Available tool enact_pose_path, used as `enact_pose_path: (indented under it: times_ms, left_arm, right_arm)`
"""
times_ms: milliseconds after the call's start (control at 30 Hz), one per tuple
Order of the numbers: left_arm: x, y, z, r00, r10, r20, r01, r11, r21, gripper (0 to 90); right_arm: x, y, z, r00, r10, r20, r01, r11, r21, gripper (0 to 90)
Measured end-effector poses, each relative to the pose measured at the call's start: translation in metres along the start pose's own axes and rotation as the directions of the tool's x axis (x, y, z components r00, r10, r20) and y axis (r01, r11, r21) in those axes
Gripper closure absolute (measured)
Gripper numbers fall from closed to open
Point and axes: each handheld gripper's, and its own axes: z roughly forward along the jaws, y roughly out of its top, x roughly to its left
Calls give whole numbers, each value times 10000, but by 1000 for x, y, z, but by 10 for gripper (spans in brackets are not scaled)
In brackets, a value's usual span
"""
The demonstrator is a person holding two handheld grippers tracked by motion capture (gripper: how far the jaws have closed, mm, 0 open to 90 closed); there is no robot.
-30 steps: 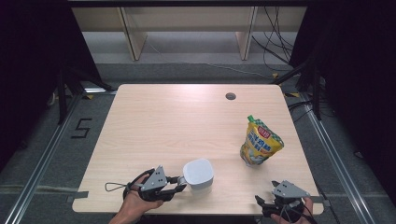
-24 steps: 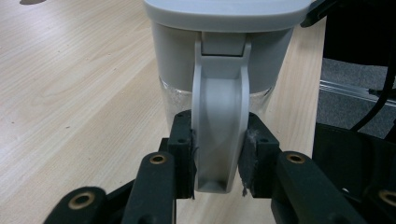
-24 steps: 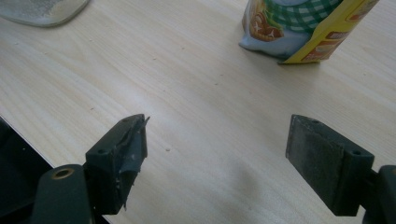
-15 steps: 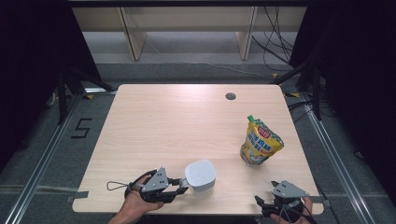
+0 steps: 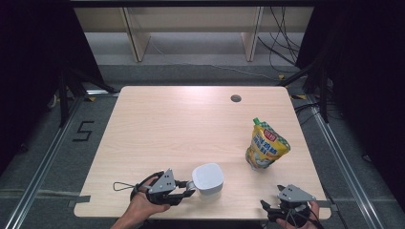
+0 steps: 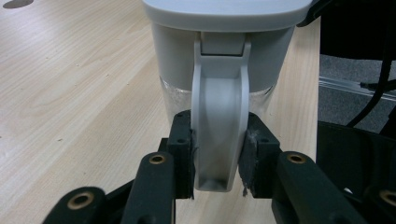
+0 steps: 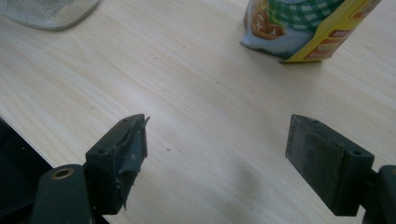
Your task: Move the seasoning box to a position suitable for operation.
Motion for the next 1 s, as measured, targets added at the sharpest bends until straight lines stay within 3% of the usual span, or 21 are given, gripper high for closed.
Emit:
enact_pose_path:
  times_ms: [33,67,333,433,567,700,833,900,933,1000]
  left_arm:
    - [0,1,0,10000,-8,-27,8,10000,60,683]
    - [1,1,-1,9999,102,-96,-101,9998,175,682]
    - [5,2,-1,9984,112,-553,-102,9998,185,651]
    - [6,4,-3,9984,148,-553,-138,9997,177,585]
    - [7,9,-13,9977,-310,-599,306,9995,-78,444]
    - [6,15,-23,9972,-409,-620,394,9989,-243,346]
    - [6,20,-32,9966,-336,-746,326,9994,-146,307]
    - [5,22,-35,9956,-557,-758,537,9981,-293,298]
    - [4,24,-36,9949,-595,-813,571,9979,-315,296]
    - [4,26,-38,9950,-586,-812,557,9977,-373,292]
  right_arm:
    - [3,0,0,9994,345,-84,-345,9994,37,216]
    - [0,0,0,10000,-9,-48,9,10000,-16,217]
    - [-2,-1,1,9999,86,-115,-86,10000,-9,216]
    - [-3,-1,2,9996,158,-224,-159,9999,-9,215]
    - [-3,-1,2,9995,73,-308,-72,10000,25,215]
    - [-2,-1,2,9998,15,-183,-16,10000,-96,215]
    - [-2,-1,2,9997,75,-225,-76,10000,-44,215]
    - [0,-1,3,9989,359,-313,-356,9993,96,215]
    - [-2,-1,3,9995,116,-287,-115,9999,46,215]
    - [-2,-1,3,9994,131,-313,-130,9999,37,215]
